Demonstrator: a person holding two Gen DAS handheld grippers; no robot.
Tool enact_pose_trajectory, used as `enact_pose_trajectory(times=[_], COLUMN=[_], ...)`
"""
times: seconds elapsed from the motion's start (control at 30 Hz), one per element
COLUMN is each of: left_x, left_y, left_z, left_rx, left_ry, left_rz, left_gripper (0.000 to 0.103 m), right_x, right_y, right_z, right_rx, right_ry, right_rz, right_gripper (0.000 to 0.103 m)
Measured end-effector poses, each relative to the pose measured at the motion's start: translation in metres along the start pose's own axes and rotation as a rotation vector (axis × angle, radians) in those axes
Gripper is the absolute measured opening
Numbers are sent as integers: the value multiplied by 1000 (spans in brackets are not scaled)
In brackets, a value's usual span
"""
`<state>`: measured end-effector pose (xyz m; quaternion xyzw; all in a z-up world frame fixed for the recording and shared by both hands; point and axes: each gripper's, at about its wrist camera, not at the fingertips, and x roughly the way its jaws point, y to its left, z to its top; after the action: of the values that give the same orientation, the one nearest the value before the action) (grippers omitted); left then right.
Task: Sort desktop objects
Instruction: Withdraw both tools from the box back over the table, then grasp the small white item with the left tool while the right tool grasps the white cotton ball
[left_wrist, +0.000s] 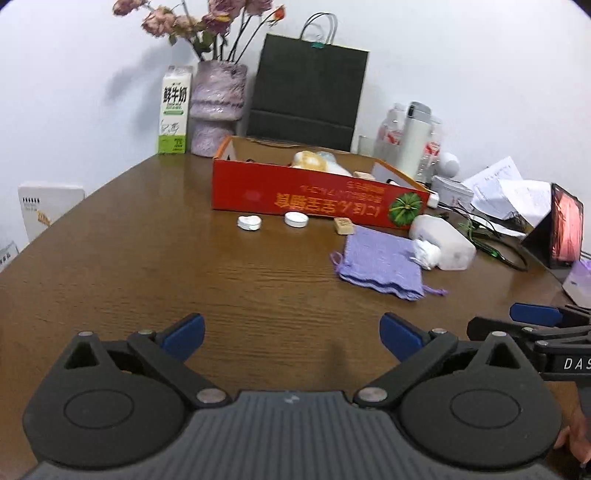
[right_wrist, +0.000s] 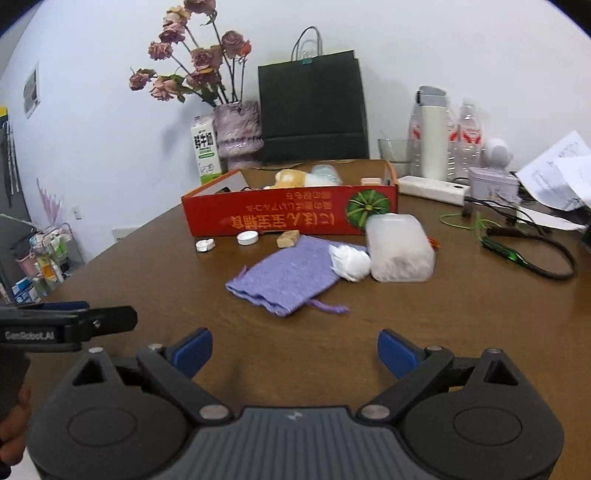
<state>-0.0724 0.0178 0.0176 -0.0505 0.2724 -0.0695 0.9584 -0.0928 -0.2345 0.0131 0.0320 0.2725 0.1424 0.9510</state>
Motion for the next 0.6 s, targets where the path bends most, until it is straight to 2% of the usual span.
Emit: enact_pose_trajectory(times=[0.13,0.33,0.43,0.5,0.6], left_x=[-1,10,25,40,66], left_y=[-15,-19,-11,-4,8], left_z=[-5,-1,13,28,52], left_rx=[65,78,85,83,91], left_ry=[-6,21,34,40,1], left_rz=[-13,-1,21,37,35], left_gripper=[103,103,100,95,92], right_x=[-9,-6,1,11,34], right_y=[-2,-7,-14,-15,-14], right_z=[-14,-9,4,16,37], right_rx=[3,21,29,-1,-65], right_ry=[-9,-26,-19,-16,-20], right_rz=[4,-10,-3,-4,-38], right_gripper=[97,97,88,67,60])
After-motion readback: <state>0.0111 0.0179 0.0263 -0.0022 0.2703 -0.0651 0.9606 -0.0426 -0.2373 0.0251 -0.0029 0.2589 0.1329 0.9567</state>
